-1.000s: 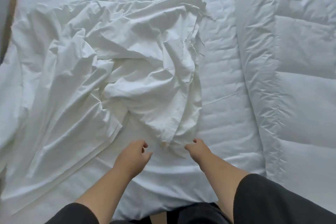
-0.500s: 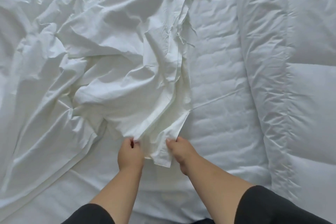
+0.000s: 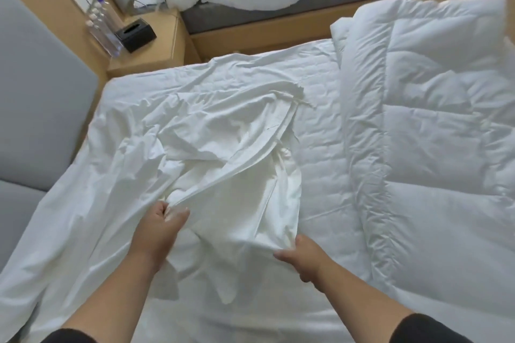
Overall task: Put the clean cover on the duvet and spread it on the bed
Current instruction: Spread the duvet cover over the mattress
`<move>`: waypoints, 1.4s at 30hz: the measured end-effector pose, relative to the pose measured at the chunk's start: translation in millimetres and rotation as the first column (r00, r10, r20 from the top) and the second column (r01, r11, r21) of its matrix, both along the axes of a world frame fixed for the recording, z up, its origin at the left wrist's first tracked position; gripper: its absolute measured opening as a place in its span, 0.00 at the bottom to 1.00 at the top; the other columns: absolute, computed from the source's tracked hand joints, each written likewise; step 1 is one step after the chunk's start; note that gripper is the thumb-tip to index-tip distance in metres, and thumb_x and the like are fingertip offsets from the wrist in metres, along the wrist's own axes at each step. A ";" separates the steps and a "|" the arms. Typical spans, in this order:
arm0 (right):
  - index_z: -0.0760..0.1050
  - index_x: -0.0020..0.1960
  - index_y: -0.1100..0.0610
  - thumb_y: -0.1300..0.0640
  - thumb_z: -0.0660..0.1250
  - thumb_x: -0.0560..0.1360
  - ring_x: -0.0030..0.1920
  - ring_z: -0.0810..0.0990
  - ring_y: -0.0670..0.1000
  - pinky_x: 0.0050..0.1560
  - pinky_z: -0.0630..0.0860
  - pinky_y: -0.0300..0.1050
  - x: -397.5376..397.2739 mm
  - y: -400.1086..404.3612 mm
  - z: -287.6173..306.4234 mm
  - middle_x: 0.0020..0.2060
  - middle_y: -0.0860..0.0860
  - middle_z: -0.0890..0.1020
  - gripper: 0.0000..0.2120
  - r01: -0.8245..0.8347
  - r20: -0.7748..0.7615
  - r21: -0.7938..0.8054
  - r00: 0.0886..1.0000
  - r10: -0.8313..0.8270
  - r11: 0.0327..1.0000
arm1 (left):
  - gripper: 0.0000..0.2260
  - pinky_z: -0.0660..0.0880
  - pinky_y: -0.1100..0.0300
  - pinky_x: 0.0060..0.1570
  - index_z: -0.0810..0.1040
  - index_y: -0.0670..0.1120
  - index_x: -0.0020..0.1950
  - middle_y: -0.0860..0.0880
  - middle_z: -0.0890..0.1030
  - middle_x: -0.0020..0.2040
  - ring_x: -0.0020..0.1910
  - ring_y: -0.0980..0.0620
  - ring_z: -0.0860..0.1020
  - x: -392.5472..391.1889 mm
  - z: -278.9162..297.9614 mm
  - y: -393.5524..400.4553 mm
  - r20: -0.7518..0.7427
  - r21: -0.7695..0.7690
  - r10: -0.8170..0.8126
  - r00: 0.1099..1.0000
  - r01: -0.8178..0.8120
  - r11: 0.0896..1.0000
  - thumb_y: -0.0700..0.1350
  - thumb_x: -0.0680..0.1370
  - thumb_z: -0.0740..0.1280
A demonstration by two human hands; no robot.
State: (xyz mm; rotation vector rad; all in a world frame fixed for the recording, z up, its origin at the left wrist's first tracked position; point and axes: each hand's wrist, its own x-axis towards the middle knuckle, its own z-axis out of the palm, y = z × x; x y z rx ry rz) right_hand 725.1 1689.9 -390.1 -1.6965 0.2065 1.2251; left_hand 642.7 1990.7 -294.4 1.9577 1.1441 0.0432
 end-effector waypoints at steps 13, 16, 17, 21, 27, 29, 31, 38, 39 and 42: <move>0.83 0.52 0.50 0.56 0.74 0.74 0.42 0.83 0.40 0.38 0.73 0.30 -60.1 -82.6 51.1 0.42 0.42 0.85 0.08 -0.162 0.134 -0.080 0.976 0.172 0.984 | 0.21 0.72 0.52 0.42 0.77 0.44 0.36 0.44 0.80 0.41 0.41 0.44 0.77 -51.6 40.9 7.1 -0.290 0.193 -0.083 0.953 0.143 0.971 0.55 0.82 0.60; 0.84 0.53 0.49 0.44 0.73 0.75 0.37 0.79 0.48 0.32 0.71 0.36 -58.7 -74.6 71.5 0.38 0.44 0.83 0.11 -0.094 0.093 -0.034 0.991 0.097 0.995 | 0.22 0.73 0.50 0.53 0.82 0.44 0.49 0.40 0.82 0.54 0.51 0.41 0.78 -63.4 42.6 -3.4 -0.332 0.087 -0.075 0.940 0.110 0.990 0.59 0.84 0.56; 0.84 0.51 0.49 0.40 0.72 0.74 0.34 0.74 0.49 0.30 0.67 0.37 -55.7 -71.9 77.0 0.35 0.46 0.79 0.14 -0.062 0.074 -0.020 0.995 0.063 0.998 | 0.22 0.73 0.51 0.55 0.82 0.44 0.57 0.39 0.81 0.58 0.55 0.40 0.78 -66.9 47.0 -3.3 -0.340 0.092 -0.086 0.936 0.124 0.988 0.58 0.84 0.55; 0.83 0.44 0.52 0.42 0.69 0.76 0.32 0.67 0.49 0.32 0.61 0.40 -35.6 -56.6 96.9 0.32 0.48 0.74 0.14 -0.008 0.126 0.063 0.992 0.000 0.998 | 0.25 0.70 0.48 0.60 0.82 0.39 0.60 0.37 0.80 0.62 0.60 0.38 0.77 -79.8 80.1 13.4 -0.102 0.135 0.060 0.993 -0.046 0.990 0.59 0.84 0.57; 0.73 0.28 0.51 0.48 0.67 0.61 0.29 0.69 0.45 0.31 0.65 0.39 -19.9 -47.6 111.6 0.28 0.45 0.72 0.08 -0.179 0.337 0.028 0.928 0.159 0.984 | 0.24 0.67 0.49 0.51 0.77 0.42 0.45 0.41 0.77 0.47 0.48 0.41 0.72 -106.2 116.8 55.9 0.128 0.327 0.272 0.954 -0.300 0.896 0.61 0.83 0.55; 0.71 0.25 0.50 0.49 0.66 0.60 0.28 0.69 0.44 0.30 0.64 0.38 -18.9 -51.6 108.0 0.27 0.44 0.71 0.08 -0.219 0.336 -0.035 0.916 0.218 0.975 | 0.24 0.67 0.49 0.49 0.74 0.42 0.42 0.43 0.76 0.43 0.45 0.41 0.72 -115.1 119.1 65.6 0.138 0.347 0.294 0.946 -0.324 0.880 0.60 0.83 0.55; 0.72 0.25 0.50 0.50 0.65 0.60 0.26 0.69 0.44 0.29 0.65 0.37 -20.6 -49.3 108.1 0.26 0.45 0.72 0.08 -0.207 0.324 -0.074 0.920 0.220 0.976 | 0.25 0.69 0.49 0.46 0.74 0.40 0.39 0.43 0.78 0.40 0.42 0.39 0.74 -117.5 114.8 67.9 0.080 0.340 0.228 0.970 -0.241 0.909 0.59 0.83 0.56; 0.83 0.43 0.61 0.56 0.67 0.68 0.39 0.85 0.57 0.40 0.79 0.49 -39.4 10.1 112.2 0.41 0.60 0.86 0.10 -0.154 0.192 -0.004 0.970 0.151 0.988 | 0.20 0.69 0.53 0.46 0.80 0.43 0.43 0.44 0.82 0.47 0.48 0.43 0.78 -103.0 79.7 26.5 -0.190 0.174 -0.077 0.979 0.111 0.978 0.55 0.84 0.57; 0.85 0.48 0.61 0.55 0.68 0.69 0.44 0.86 0.60 0.43 0.81 0.52 -45.1 24.3 113.9 0.46 0.61 0.87 0.13 -0.135 0.134 0.053 0.983 0.127 0.989 | 0.20 0.69 0.54 0.46 0.80 0.44 0.41 0.45 0.83 0.46 0.47 0.44 0.78 -99.5 79.2 13.7 -0.173 0.136 -0.107 0.979 0.131 0.982 0.55 0.83 0.58; 0.85 0.58 0.53 0.46 0.70 0.77 0.56 0.85 0.60 0.51 0.83 0.54 -67.9 70.9 128.2 0.56 0.58 0.86 0.15 -0.050 -0.129 0.311 0.987 0.094 0.949 | 0.18 0.73 0.56 0.45 0.81 0.50 0.38 0.54 0.83 0.36 0.41 0.50 0.80 -88.1 89.2 -32.8 0.024 -0.088 -0.196 0.980 0.197 0.977 0.57 0.81 0.61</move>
